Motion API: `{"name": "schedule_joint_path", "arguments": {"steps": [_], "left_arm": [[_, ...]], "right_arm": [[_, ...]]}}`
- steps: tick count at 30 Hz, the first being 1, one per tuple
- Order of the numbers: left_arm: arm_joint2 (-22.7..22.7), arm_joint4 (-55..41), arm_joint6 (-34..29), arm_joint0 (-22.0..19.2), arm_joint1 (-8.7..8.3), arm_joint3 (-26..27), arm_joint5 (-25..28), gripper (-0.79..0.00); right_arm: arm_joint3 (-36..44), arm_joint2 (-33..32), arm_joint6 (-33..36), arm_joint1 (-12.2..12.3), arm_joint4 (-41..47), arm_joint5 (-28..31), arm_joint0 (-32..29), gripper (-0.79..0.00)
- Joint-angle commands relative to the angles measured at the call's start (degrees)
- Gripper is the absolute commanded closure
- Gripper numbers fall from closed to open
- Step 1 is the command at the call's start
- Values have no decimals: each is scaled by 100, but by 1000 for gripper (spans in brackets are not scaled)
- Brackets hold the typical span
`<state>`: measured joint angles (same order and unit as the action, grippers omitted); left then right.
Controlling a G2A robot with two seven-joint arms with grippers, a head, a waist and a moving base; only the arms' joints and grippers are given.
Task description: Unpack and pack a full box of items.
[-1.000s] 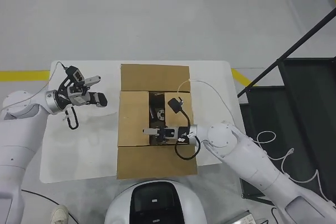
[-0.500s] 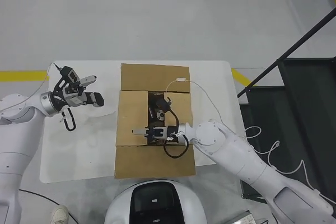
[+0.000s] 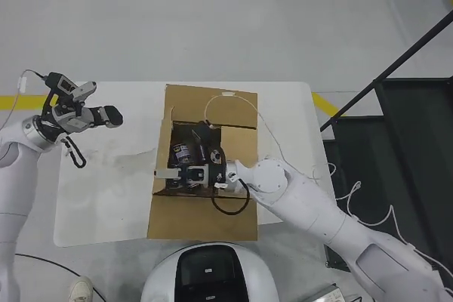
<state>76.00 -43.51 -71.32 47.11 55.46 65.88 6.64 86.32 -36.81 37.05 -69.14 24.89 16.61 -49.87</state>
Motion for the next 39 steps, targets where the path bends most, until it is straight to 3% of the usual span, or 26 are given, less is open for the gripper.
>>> {"name": "schedule_joint_path", "arguments": {"steps": [1,11,18,23,28,34,39], "left_arm": [[26,-2,3,-17,-4,106,-36,-785],[-113,-69,-177,-134,24,211,-414,-785],[-650,728,-99,-440,93,-372,-625,-785],[-763,934,26,-577,121,-971,-602,-785],[-851,1447,256,-597,103,-1323,-559,-785],[-1303,2007,331,-499,187,-1352,-565,-785],[-1555,2073,285,-457,270,-1290,-537,-785]], "right_arm": [[-262,275,-121,-184,-106,-105,320,-785],[-1298,1217,-565,-1012,-426,-291,1106,-785],[-1511,1168,-435,-1139,-564,-152,1043,-785],[-1369,691,-16,-940,-376,125,674,-785],[-782,-135,323,-518,-594,231,-33,-785],[196,-1718,370,63,-891,191,-1409,-785],[1023,-2740,475,342,-957,48,-2386,-785]]}}
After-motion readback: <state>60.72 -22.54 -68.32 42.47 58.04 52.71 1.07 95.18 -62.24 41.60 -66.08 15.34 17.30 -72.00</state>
